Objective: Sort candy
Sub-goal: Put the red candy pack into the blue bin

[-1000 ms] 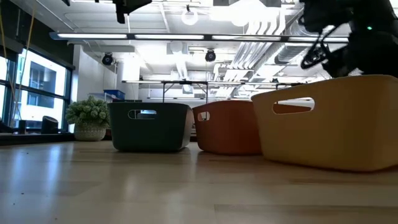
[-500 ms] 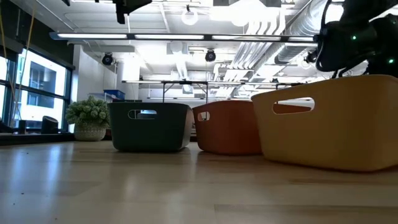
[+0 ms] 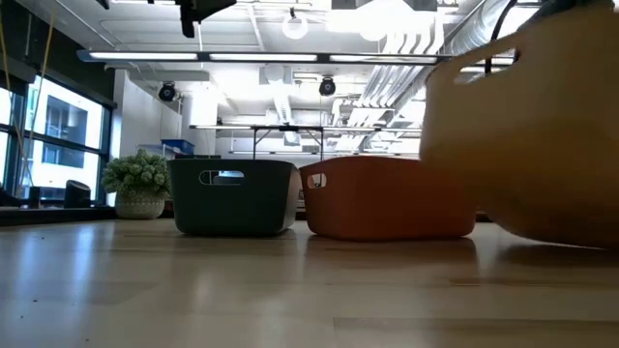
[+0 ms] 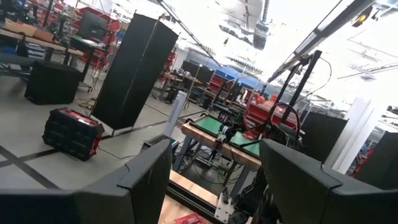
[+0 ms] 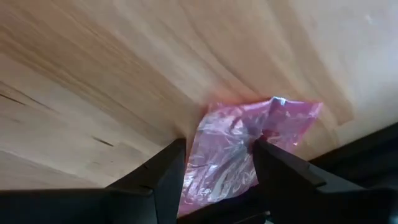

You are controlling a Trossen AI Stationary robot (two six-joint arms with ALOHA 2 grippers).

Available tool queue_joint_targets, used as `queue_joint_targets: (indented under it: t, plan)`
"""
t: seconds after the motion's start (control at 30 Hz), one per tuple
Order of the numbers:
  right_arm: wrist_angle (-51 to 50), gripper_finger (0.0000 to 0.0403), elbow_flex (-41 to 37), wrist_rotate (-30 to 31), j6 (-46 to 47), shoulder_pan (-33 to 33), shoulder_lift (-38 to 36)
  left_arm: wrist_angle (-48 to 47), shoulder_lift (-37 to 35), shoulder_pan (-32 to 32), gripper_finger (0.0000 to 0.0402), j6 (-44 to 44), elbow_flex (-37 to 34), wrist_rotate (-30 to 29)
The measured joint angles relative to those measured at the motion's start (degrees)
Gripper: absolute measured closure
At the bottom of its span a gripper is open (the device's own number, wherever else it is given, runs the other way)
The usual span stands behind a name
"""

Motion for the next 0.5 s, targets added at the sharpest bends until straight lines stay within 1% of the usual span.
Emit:
queue_joint_targets:
  t: [0.1, 0.17, 0.2, 0.27, 0.37, 0.4, 0.5]
  plan:
    - [0.04, 0.0220, 0.37, -0.55, -1.05, 0.00, 2.03, -0.01, 0.00, 0.00, 0.0163, -0.34, 0.00, -0.01]
    - [0.00, 0.0231, 0.65, -0.63, -1.29, 0.00, 2.61, -0.02, 0.00, 0.00, 0.0163, -0.34, 0.00, -0.02]
    - [0.02, 0.0243, 0.71, -0.69, -1.25, 0.00, 2.64, -0.02, 0.00, 0.00, 0.0163, -0.31, 0.00, 0.00]
    - [0.13, 0.0280, 0.69, -0.98, -0.56, 0.02, 2.64, -0.02, 0.00, 0.00, 0.0163, -0.31, 0.00, -0.02]
    - [-0.22, 0.0365, 0.67, -1.22, 0.06, 0.07, 2.68, -0.02, 0.00, 0.00, 0.0163, -0.13, 0.00, -0.02]
    - [-0.36, 0.0382, 0.71, -1.33, 0.27, 0.07, 2.68, -0.01, 0.00, 0.00, 0.0163, 0.18, 0.00, -0.02]
    - [-1.17, 0.0388, 1.75, -0.83, 0.67, 0.07, 2.82, 0.00, 0.00, 0.00, 0.0163, 0.73, 0.00, -0.02]
